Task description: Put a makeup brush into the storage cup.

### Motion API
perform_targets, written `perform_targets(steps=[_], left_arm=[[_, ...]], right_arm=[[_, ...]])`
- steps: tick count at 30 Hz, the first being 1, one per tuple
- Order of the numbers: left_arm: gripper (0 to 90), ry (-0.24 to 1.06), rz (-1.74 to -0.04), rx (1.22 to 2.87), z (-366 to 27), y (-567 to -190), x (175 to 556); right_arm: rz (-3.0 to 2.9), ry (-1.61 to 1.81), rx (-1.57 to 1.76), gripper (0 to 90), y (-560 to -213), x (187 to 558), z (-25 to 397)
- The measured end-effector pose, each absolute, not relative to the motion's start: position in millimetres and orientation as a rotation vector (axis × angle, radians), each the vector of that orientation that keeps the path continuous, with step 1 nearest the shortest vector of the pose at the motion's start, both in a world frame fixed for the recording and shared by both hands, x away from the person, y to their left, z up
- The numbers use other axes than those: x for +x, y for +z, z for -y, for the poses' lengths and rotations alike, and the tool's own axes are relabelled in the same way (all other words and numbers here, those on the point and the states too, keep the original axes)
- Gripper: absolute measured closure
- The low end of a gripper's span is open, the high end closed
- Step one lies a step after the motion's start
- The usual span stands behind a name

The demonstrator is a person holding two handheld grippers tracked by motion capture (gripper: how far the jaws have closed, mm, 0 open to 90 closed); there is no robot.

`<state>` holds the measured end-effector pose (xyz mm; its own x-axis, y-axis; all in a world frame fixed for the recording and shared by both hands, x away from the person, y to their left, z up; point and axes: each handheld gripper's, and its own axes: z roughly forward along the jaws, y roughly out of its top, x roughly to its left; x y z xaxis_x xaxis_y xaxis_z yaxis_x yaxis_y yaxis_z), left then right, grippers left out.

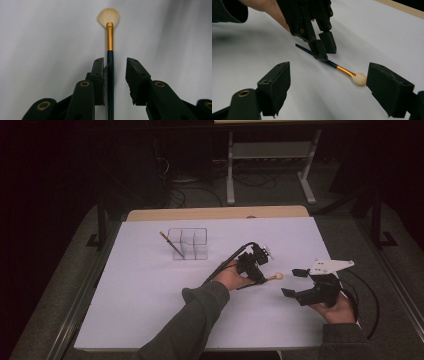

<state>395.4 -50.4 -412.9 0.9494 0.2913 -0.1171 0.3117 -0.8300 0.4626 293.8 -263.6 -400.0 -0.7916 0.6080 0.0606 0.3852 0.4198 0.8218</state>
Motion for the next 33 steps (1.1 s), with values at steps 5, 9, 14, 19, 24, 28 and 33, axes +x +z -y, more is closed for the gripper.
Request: perform_targets(steps=[5, 9, 14, 19, 24, 28, 33], left_arm=[[70.1, -0.053, -0.435, 2.621, 51, -415, 397], [71.5, -0.055, -0.436, 2.632, 53, -418, 397], [73.2, -0.048, -0.432, 2.649, 56, -419, 397], [75.7, -0.046, -0.422, 2.659, 57, -420, 396], [77.6, -0.025, -0.420, 2.673, 59, -422, 395], [78.6, -0.013, -0.418, 2.683, 61, -424, 394], [81.5, 0.022, -0.401, 2.698, 62, -424, 392]], right_arm=[[-2.431, 1.303, 0.865, 18.7, -400, 294, 263], [-2.432, 1.303, 0.866, 18.7, -401, 294, 263], [-2.436, 1.300, 0.864, 18.7, -401, 294, 262], [-2.438, 1.298, 0.862, 18.6, -401, 294, 262], [-2.443, 1.294, 0.865, 18.5, -401, 294, 261], [-2.440, 1.293, 0.861, 18.5, -400, 294, 261], [-2.439, 1.292, 0.858, 18.5, -400, 294, 261]])
